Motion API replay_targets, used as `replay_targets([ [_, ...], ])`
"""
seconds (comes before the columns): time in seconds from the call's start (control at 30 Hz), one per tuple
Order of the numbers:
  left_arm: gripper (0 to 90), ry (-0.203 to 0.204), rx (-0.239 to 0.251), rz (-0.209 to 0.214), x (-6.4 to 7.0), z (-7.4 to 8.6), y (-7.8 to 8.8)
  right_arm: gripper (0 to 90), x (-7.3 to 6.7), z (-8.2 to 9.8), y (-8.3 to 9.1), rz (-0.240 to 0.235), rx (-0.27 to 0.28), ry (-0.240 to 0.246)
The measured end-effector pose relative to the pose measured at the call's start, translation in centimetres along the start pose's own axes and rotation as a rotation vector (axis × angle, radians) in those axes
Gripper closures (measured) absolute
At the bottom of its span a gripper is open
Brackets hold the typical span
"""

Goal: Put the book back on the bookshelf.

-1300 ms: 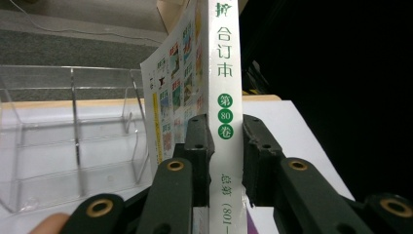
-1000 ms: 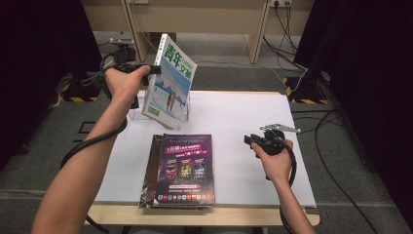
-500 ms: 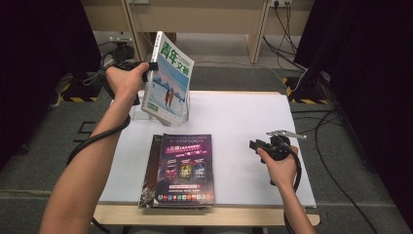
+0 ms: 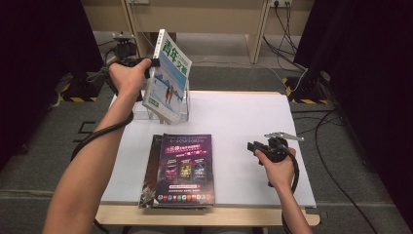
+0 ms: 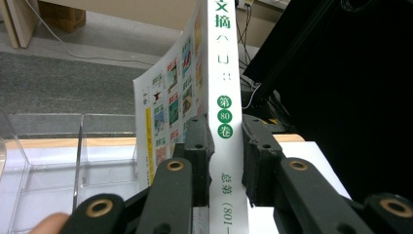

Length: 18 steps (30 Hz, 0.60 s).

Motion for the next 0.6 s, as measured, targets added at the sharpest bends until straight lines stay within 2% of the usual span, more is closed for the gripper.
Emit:
replay_targets([
  [0.13,74.3,0.003,-0.006,0.005,0.4,0.2,-0.7,66.1,0.1,0.4,-0.2,-0.001,-0.008,-0.024],
  [0.17,74.3,-0.009,-0.011,0.009,0.7,0.3,-0.8,66.2,0.2,0.5,-0.3,-0.004,-0.006,-0.01],
  [0.27,74.3,-0.016,-0.019,0.025,1.4,0.8,-0.9,66.2,0.1,0.9,-0.6,-0.01,-0.009,-0.021],
  [0.47,74.3,-0.016,-0.006,0.045,2.3,0.6,0.2,66.1,0.2,1.3,-0.9,-0.008,-0.019,-0.013],
  [0.6,74.3,0.007,-0.002,0.064,2.6,0.3,0.5,66.1,0.1,1.3,-1.0,-0.008,-0.026,-0.023],
])
Point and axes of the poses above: each handheld gripper's, and its own axes: y roughly backward along the jaws, z roughly out of its underside, x roughly to its right, the point moved 1 cm from there along -y, roughly forward along the jaws, and after that the axes turned 7 degrees about x, right-handed, at the moved point
